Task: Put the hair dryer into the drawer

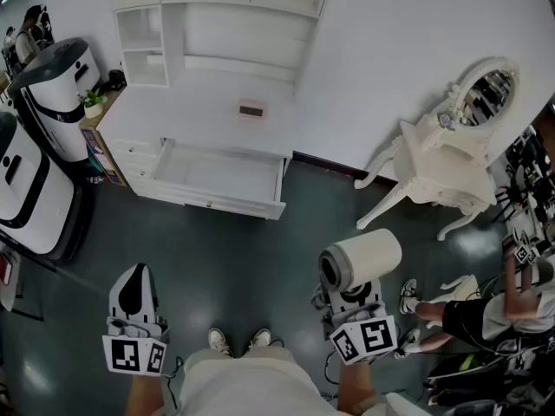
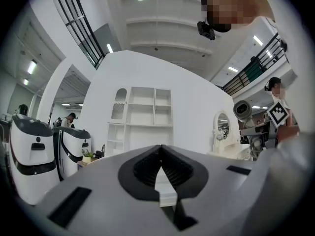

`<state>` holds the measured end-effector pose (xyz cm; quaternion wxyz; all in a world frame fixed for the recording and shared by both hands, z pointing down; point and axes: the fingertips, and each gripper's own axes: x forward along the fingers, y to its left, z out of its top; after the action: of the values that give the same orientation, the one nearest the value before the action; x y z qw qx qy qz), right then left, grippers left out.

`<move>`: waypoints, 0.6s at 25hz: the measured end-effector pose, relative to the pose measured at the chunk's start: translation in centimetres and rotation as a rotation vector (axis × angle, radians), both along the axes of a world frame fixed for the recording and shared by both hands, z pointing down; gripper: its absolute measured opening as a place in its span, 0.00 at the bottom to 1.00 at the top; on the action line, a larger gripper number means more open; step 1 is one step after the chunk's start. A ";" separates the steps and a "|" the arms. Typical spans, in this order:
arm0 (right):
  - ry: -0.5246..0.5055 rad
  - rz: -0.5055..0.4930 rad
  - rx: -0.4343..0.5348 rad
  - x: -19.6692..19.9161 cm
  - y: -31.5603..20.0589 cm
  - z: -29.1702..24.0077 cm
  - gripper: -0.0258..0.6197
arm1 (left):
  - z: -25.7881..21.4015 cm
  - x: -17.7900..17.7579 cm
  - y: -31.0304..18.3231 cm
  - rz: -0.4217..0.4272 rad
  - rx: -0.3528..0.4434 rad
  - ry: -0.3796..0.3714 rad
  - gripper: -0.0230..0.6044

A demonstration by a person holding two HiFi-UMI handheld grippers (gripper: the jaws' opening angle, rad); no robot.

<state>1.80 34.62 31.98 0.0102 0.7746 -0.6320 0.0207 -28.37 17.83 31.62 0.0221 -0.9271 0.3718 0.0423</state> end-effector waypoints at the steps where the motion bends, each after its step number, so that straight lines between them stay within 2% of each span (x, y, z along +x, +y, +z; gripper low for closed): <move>1: 0.002 -0.001 0.001 -0.1 0.2 -0.1 0.35 | 0.0 0.0 0.3 0.000 -0.005 -0.001 0.06; 15: 0.002 -0.062 0.040 0.4 1.5 -0.7 0.35 | -0.8 2.6 3.1 0.001 0.012 0.012 0.06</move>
<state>2.19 36.16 31.25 -0.0040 0.7547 -0.6561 0.0067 -25.80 20.97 30.87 0.0256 -0.9269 0.3712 0.0500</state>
